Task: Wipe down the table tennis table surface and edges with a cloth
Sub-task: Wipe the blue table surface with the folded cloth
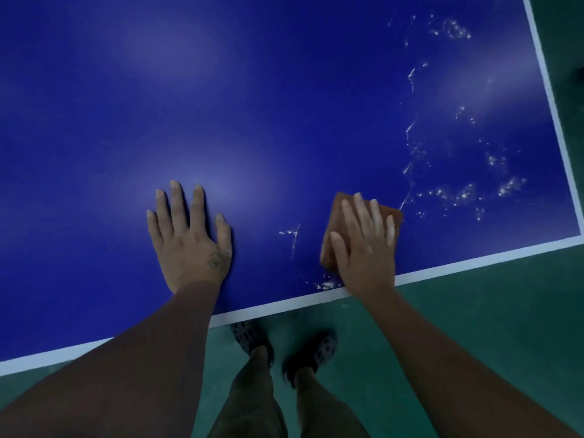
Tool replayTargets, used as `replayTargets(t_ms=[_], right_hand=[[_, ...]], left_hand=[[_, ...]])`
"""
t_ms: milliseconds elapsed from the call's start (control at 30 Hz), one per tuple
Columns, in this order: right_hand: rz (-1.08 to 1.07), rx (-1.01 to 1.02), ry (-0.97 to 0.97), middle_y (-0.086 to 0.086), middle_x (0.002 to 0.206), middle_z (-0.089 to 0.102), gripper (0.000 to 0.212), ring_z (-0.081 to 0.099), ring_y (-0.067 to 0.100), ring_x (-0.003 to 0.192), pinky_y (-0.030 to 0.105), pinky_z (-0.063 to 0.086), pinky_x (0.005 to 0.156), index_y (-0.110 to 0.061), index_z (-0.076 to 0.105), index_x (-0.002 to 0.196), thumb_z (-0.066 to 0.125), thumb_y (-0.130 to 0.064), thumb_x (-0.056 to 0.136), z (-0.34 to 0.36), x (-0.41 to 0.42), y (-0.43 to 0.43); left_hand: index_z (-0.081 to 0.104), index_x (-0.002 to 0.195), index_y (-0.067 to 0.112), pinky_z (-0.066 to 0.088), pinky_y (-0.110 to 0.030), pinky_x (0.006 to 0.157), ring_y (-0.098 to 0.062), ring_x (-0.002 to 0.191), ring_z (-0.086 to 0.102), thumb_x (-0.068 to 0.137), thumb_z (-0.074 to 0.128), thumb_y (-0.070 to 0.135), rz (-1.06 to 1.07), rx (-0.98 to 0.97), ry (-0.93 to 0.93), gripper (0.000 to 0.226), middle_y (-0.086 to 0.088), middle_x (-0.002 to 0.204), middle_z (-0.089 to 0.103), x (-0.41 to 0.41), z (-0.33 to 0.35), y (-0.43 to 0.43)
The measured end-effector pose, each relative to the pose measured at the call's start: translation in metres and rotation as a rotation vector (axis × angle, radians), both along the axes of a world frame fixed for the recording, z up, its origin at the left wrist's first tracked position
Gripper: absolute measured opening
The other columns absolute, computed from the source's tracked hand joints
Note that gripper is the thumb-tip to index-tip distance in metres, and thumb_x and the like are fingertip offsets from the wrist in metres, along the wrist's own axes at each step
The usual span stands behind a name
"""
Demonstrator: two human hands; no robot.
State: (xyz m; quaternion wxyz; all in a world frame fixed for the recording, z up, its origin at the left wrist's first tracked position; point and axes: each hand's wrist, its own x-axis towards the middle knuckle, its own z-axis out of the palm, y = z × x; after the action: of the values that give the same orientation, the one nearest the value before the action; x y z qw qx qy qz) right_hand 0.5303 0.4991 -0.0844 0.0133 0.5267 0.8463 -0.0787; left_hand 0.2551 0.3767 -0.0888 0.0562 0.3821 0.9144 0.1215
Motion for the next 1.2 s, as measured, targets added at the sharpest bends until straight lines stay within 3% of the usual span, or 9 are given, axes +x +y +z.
replayTargets(t_ms=[100,167,300,433,633,767,933,1067,1200], right_hand=[[-0.259,0.043,0.030,0.001,0.180,0.017,0.065,0.011,0.028,0.167,0.063,0.011,0.132,-0.023,0.026,0.171,0.029,-0.054,0.114,0.003,-0.035,0.019],[-0.298,0.046,0.043,0.002,0.180,0.014,0.067,0.009,0.030,0.167,0.064,0.011,0.131,-0.023,0.023,0.171,0.025,-0.056,0.113,0.001,-0.070,0.026],[-0.047,0.049,0.043,0.001,0.181,0.012,0.067,0.007,0.029,0.167,0.061,0.008,0.132,-0.024,0.019,0.172,0.020,-0.056,0.114,-0.007,-0.113,0.009],[0.267,0.050,0.105,0.000,0.180,0.014,0.064,0.010,0.029,0.167,0.060,0.011,0.133,-0.022,0.027,0.171,0.035,-0.051,0.115,-0.013,-0.064,-0.044],[0.331,-0.020,0.022,-0.002,0.181,0.012,0.063,0.009,0.029,0.167,0.063,0.014,0.132,-0.024,0.026,0.171,0.037,-0.050,0.115,-0.005,0.016,-0.072],[0.355,-0.015,0.038,-0.002,0.181,0.008,0.064,0.004,0.027,0.168,0.061,0.006,0.133,-0.025,0.021,0.172,0.031,-0.054,0.115,-0.004,-0.037,-0.058],[0.464,-0.016,0.109,-0.004,0.179,0.018,0.062,0.011,0.024,0.167,0.059,0.010,0.133,-0.026,0.030,0.169,0.038,-0.053,0.113,-0.005,-0.095,-0.022],[0.260,0.016,0.056,-0.008,0.180,0.015,0.064,0.009,0.021,0.167,0.057,0.010,0.133,-0.030,0.025,0.171,0.035,-0.055,0.113,0.000,-0.045,0.024],[-0.024,0.041,-0.022,0.000,0.181,0.010,0.064,0.007,0.027,0.167,0.061,0.012,0.132,-0.022,0.020,0.172,0.029,-0.051,0.116,0.002,0.013,0.000]], left_hand=[[0.033,0.171,0.023,0.003,-0.053,0.137,-0.032,0.170,0.007,0.110,0.035,0.052,0.002,0.020,0.008,0.068,-0.008,0.183,0.016,0.000,0.000,0.000],[0.035,0.171,0.022,0.005,-0.053,0.137,-0.032,0.169,0.009,0.110,0.037,0.051,0.001,0.028,0.025,0.067,-0.008,0.182,0.018,0.000,-0.001,0.000],[0.031,0.172,0.025,0.003,-0.052,0.138,-0.031,0.170,0.006,0.112,0.037,0.053,-0.011,0.022,0.027,0.067,-0.007,0.183,0.015,-0.002,-0.003,-0.001],[0.029,0.173,0.027,0.003,-0.052,0.137,-0.030,0.170,0.005,0.112,0.035,0.055,-0.006,0.010,0.026,0.067,-0.005,0.183,0.013,-0.003,-0.005,-0.001],[0.032,0.171,0.025,0.003,-0.051,0.138,-0.031,0.170,0.007,0.111,0.038,0.052,0.003,0.034,0.029,0.066,-0.006,0.182,0.016,-0.001,-0.004,-0.001],[0.034,0.171,0.024,0.003,-0.052,0.137,-0.031,0.170,0.008,0.110,0.037,0.052,0.007,0.034,0.020,0.067,-0.007,0.182,0.017,0.000,-0.002,0.000],[0.035,0.171,0.024,0.003,-0.052,0.137,-0.031,0.170,0.009,0.111,0.038,0.053,-0.002,0.069,0.034,0.066,-0.007,0.182,0.019,-0.001,-0.006,-0.002],[0.037,0.170,0.023,0.004,-0.051,0.137,-0.031,0.169,0.010,0.111,0.038,0.052,0.011,0.071,0.053,0.066,-0.007,0.182,0.020,0.000,-0.007,-0.001],[0.035,0.170,0.023,0.005,-0.052,0.137,-0.032,0.169,0.010,0.111,0.038,0.051,0.004,0.066,0.042,0.065,-0.007,0.182,0.019,-0.001,-0.006,-0.001]])
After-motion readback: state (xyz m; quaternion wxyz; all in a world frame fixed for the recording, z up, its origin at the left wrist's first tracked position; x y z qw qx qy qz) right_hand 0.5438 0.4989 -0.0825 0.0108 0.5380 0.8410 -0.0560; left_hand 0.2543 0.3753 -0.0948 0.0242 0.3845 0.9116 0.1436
